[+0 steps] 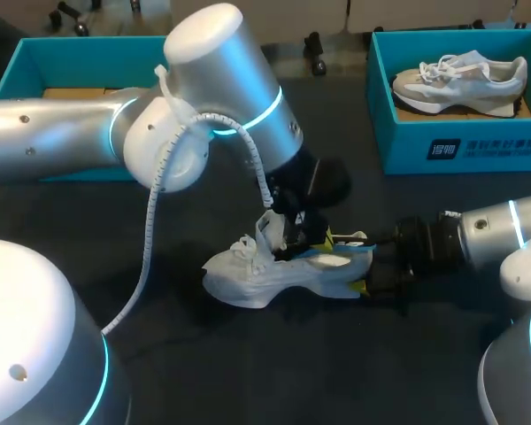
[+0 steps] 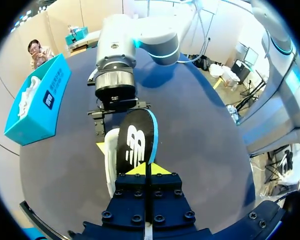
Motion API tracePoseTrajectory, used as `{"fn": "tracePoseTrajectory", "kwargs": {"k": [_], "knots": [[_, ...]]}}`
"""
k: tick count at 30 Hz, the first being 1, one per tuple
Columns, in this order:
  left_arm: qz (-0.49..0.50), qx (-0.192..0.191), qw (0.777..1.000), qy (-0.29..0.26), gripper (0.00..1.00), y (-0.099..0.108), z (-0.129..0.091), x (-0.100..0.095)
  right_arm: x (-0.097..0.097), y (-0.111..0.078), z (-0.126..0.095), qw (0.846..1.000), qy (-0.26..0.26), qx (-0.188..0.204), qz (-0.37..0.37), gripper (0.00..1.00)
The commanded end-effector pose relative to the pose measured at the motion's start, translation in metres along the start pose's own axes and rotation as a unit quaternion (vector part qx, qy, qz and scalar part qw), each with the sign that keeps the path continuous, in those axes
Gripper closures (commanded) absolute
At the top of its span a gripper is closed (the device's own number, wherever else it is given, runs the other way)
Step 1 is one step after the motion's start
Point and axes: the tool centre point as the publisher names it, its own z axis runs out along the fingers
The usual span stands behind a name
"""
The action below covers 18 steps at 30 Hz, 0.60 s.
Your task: Take the shoe out of the shoebox, open the shoe tongue, remove and reinsert the insole, then place the shoe into the shoebox
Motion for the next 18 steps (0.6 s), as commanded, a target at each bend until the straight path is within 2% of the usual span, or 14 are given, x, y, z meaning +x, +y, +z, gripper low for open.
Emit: {"fn": "tracePoseTrajectory", "kwargs": {"k": [1,3,4,5,6,8,13,18], "knots": [[-0.001,0.002,1.0,-0.003,0.8,0.001,0.002,0.001,0.001,0.001,0.002,1.0,-0.001,0.002,0.0,1.0],[-0.003,0.0,1.0,-0.008,0.71,0.003,0.001,0.001,0.001,0.001,0.002,1.0,-0.001,0.002,0.0,1.0],[-0.004,-0.001,1.0,-0.01,0.55,0.004,0.001,0.001,0.001,0.001,0.002,1.0,-0.001,0.002,0.0,1.0],[-0.005,-0.002,1.0,-0.01,0.46,0.005,0.001,0.0,0.001,0.001,0.002,1.0,-0.001,0.002,0.0,1.0],[-0.006,-0.002,1.0,-0.014,0.31,0.005,0.0,0.0,0.001,0.001,0.002,1.0,-0.001,0.002,0.0,1.0],[-0.004,0.0,1.0,-0.025,0.19,0.007,-0.001,0.002,0.001,0.001,0.002,1.0,-0.001,0.002,0.0,1.0],[0.012,0.009,0.999,-0.047,0.19,0.008,-0.005,0.011,0.001,0.001,0.002,1.0,-0.001,0.002,0.0,1.0],[0.03,0.01,0.995,-0.093,0.2,0.011,-0.002,0.017,0.001,0.001,0.002,1.0,-0.001,0.002,0.0,1.0]]}}
